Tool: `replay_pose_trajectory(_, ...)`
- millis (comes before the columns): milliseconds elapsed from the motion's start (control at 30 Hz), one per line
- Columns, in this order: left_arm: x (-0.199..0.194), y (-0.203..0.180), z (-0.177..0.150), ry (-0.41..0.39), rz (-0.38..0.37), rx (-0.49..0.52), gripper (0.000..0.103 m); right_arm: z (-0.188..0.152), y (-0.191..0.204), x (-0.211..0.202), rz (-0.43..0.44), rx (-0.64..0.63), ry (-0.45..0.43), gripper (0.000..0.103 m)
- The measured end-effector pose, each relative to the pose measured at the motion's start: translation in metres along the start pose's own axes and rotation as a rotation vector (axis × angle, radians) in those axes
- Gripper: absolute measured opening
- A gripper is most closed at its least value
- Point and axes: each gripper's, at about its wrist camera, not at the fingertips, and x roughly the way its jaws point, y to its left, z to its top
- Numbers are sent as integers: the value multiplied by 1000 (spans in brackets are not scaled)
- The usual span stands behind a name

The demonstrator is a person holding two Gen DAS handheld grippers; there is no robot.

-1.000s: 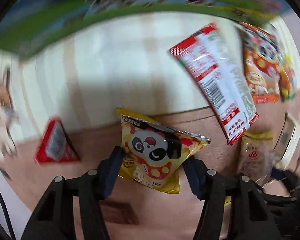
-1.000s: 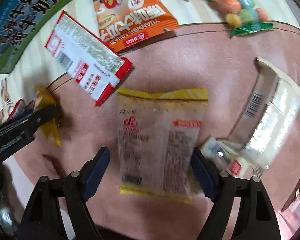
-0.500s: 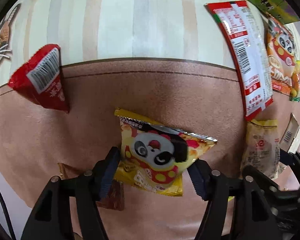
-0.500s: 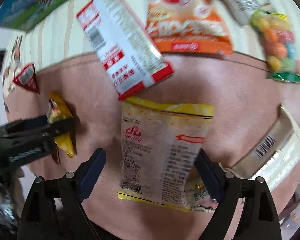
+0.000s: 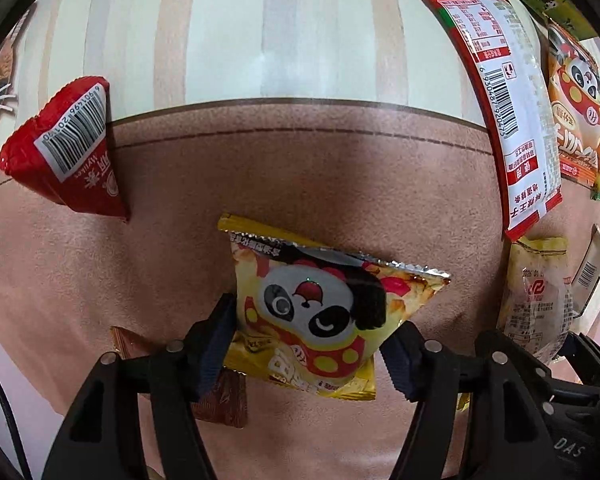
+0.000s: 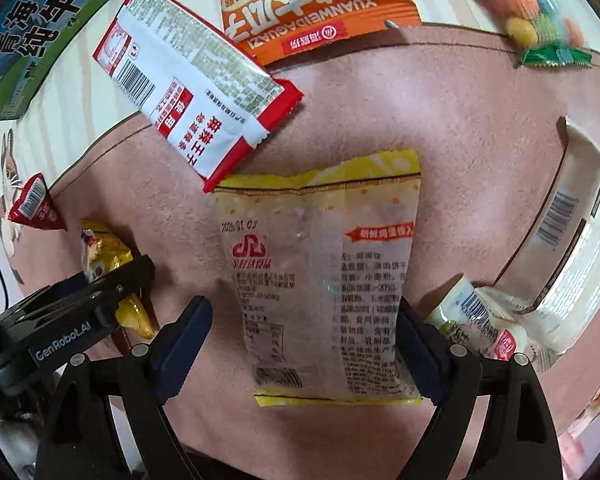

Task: Organize snacks
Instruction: 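Grasp the clear egg-roll bag with the right tool while the left tool grasps the yellow panda bag, then carry both bags into the cardboard box and open both tools to release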

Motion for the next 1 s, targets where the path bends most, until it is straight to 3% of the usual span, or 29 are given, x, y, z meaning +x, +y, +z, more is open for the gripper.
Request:
replay_pose_trajectory(200,-16,8,-3,-12,7,-2,62,2,16,1,-79,-53,-15,67)
replay_pose_trajectory(333,-19,6,-7,-28,14,19,58,0,35,-3,-82,-85,-33,52)
replay_pose_trajectory(667,-28,2,-12,-33,-9,35,55,1,35,-23,-43,-89,-40,45)
replay_pose_trajectory(1000,-109,-7,-17,-137,-135,69,55,-12,31,-85,94,-104,-94,42)
